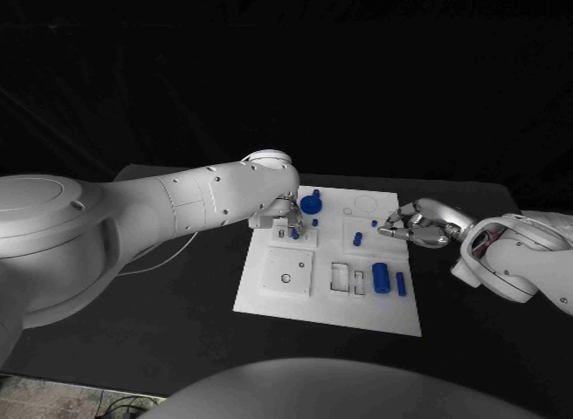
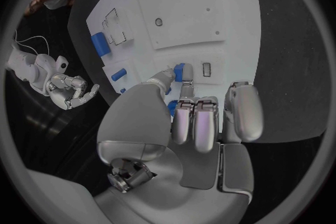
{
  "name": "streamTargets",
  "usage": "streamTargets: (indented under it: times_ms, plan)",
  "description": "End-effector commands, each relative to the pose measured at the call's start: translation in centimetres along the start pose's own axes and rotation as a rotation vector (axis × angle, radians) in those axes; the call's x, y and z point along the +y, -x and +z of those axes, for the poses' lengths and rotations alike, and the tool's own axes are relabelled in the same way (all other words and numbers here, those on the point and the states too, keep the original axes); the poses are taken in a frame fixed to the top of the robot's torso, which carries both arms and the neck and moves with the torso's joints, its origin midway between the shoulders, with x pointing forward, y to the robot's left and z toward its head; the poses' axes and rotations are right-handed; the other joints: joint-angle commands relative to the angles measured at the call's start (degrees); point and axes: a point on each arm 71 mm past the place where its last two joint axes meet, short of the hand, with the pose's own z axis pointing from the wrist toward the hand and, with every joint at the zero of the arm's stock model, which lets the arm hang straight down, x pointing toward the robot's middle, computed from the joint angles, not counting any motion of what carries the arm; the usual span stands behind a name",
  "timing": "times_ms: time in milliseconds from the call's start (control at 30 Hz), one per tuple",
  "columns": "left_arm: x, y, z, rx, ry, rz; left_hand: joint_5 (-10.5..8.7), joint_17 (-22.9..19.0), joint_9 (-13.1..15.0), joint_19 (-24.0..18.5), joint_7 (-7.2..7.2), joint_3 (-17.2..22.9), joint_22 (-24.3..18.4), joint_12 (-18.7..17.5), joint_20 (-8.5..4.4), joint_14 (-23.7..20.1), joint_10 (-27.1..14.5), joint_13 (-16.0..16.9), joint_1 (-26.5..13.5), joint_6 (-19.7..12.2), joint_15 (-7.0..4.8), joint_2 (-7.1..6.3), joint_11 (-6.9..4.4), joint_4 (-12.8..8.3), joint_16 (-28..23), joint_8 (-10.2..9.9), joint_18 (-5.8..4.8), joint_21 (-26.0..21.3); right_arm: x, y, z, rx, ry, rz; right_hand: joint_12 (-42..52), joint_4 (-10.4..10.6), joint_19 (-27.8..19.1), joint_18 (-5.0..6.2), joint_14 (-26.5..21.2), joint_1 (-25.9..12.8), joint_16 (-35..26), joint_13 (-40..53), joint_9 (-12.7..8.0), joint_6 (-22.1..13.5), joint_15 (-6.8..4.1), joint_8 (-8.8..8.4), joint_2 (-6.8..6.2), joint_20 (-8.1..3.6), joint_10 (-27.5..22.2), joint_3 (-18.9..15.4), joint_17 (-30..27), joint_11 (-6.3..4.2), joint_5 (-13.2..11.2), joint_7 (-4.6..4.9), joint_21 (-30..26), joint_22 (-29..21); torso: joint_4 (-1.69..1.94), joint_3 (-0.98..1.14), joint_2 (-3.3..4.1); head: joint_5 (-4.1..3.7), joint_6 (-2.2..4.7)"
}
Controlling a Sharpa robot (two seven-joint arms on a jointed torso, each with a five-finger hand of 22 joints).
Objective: Assemble the parts on the task board
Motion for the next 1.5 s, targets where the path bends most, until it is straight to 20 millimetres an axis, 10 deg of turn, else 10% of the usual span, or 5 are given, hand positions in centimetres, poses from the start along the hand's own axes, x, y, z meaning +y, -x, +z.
streamTargets:
  times_ms: [33,1500]
  plan:
    - [1.03,-0.15,0.02,-0.012,0.153,0.022,0.15,14.7,0.0,0.6,-0.29,4.3,10.9,-0.2,-0.35,5.9,5.0,13.3,0.1,-0.1,-0.54,0.49,-0.35,-3.9,-0.3,0.4,0.38,-0.3,0.05,-0.09,-0.03,0.004,0.009,-0.002,0.2,-0.3,0.0,0.52,6.1,0.7,0.2,15.1,0.1,0.2,0.39,0.24,-0.08,0.43,6.0,0.0,15.1,0.55,-0.2,0.1,-0.2,12.1,-0.01,0.03,0.04,0.02,-0.01]
    - [1.06,-0.39,-0.72,-0.077,0.116,0.025,0.48,14.4,0.5,0.6,-0.31,4.8,10.8,-0.3,-0.36,5.8,5.0,13.3,0.2,0.1,-0.55,0.11,-0.36,-4.2,-0.6,0.5,0.39,-0.4,-0.5,-0.23,-0.26,0.004,-0.002,0.0,0.2,-0.3,0.0,0.53,6.1,0.8,0.2,15.1,0.1,0.2,0.39,0.26,-0.07,0.44,6.0,0.0,15.1,0.55,-0.2,0.1,-0.2,12.1,-0.05,0.08,-0.01,-0.07,-0.01]
